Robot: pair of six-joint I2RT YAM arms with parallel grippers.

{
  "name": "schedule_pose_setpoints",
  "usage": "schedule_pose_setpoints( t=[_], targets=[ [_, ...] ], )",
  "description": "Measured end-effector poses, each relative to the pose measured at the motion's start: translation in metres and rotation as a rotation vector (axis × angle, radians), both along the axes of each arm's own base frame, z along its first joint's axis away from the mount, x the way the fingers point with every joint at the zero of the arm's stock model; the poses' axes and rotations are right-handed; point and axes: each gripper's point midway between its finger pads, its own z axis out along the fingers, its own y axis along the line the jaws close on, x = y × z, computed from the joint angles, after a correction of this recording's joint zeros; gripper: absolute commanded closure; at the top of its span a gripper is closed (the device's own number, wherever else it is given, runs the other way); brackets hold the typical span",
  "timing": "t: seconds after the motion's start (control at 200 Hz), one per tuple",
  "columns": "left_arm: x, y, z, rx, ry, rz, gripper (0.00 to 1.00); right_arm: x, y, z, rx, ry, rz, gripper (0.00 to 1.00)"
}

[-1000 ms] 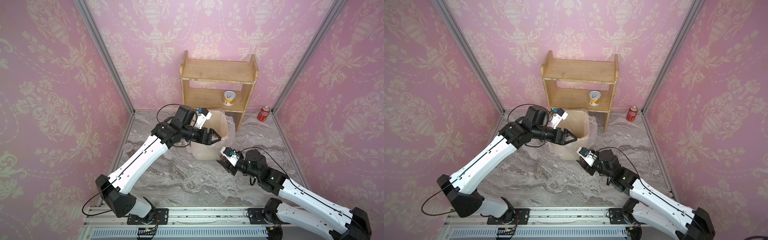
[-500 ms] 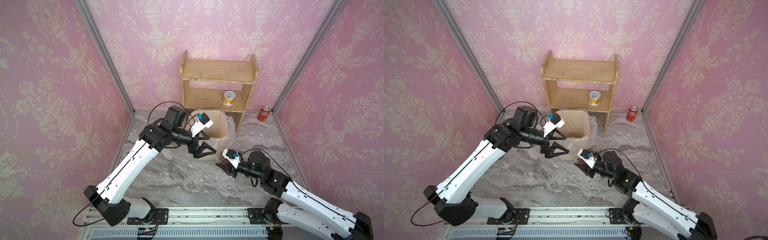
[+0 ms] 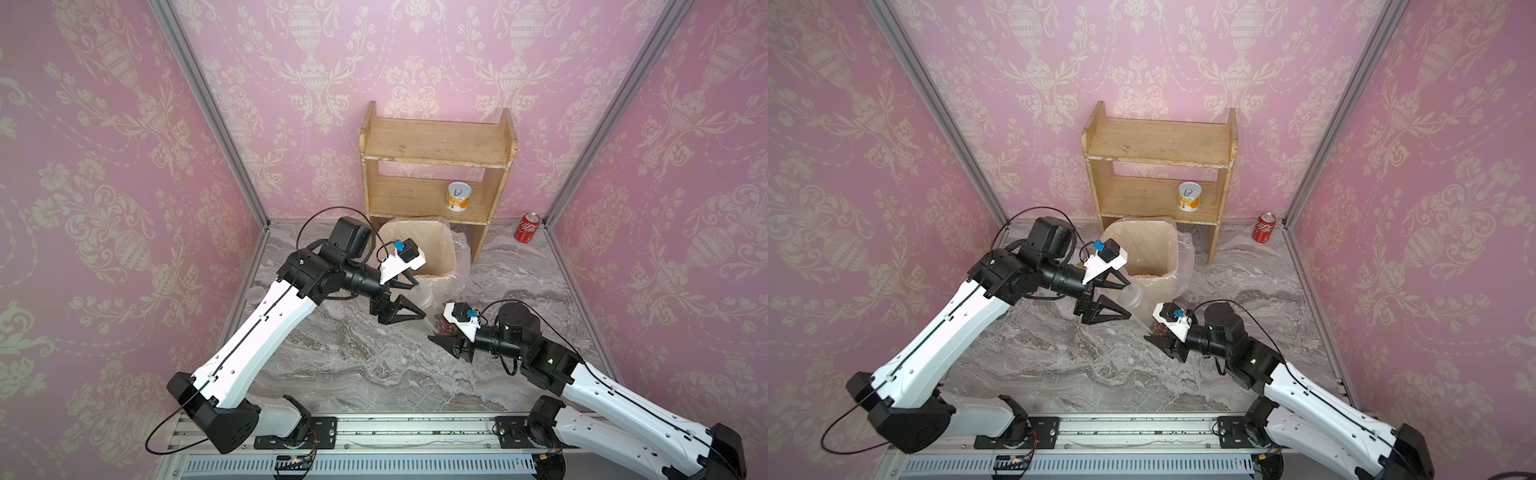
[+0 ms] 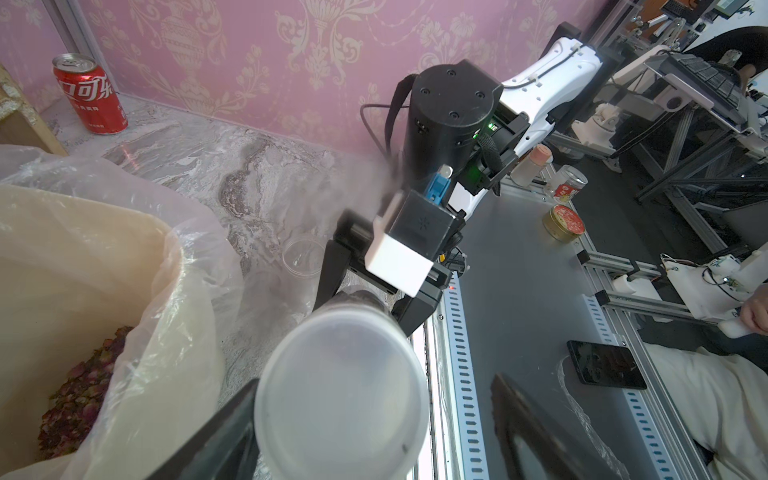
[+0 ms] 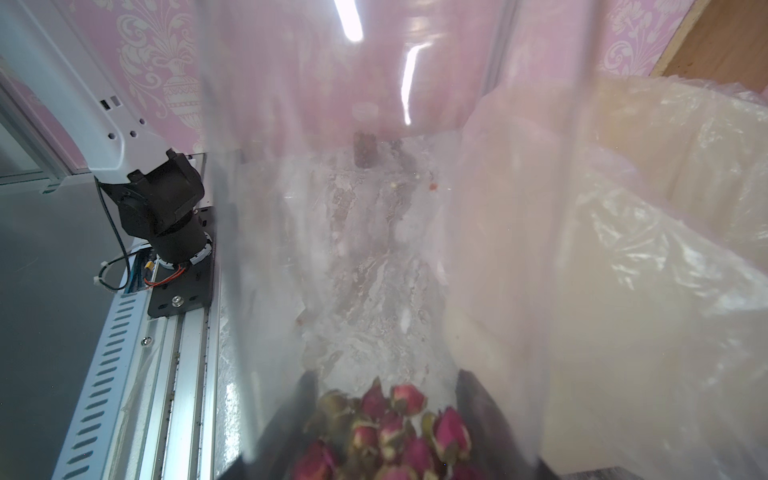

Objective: Empty the moldy dried flower tea in the jars
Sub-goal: Unscrew the lid from the jar.

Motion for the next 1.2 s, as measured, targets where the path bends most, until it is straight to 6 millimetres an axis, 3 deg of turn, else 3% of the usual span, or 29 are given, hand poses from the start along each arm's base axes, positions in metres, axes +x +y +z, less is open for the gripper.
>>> schedule_pose_setpoints(
  t=[0.495,0.726,0.891,1.046,1.201],
  targets=[
    [0.008,-0.002,-0.006,-0.007,-0.006,0.015,0.49,-0.003,0.001,-0.001,0.000,0.008,0.016,0.70],
    [0.018,-0.004,-0.006,0.004,0.047,0.094,0.73,0.003,-0.001,-0.002,-0.009,0.007,-0.018,0.70],
    [0.036,-0.009,-0.011,0.025,0.195,0.237,0.92,0.018,-0.009,-0.005,-0.034,-0.007,-0.109,0.71],
    [0.056,-0.012,-0.015,0.049,0.363,0.426,0.93,0.033,-0.018,-0.008,-0.059,-0.027,-0.202,0.71],
    [0.066,-0.012,-0.014,0.065,0.423,0.570,0.92,0.044,-0.020,-0.007,-0.070,-0.059,-0.254,0.71]
  ],
)
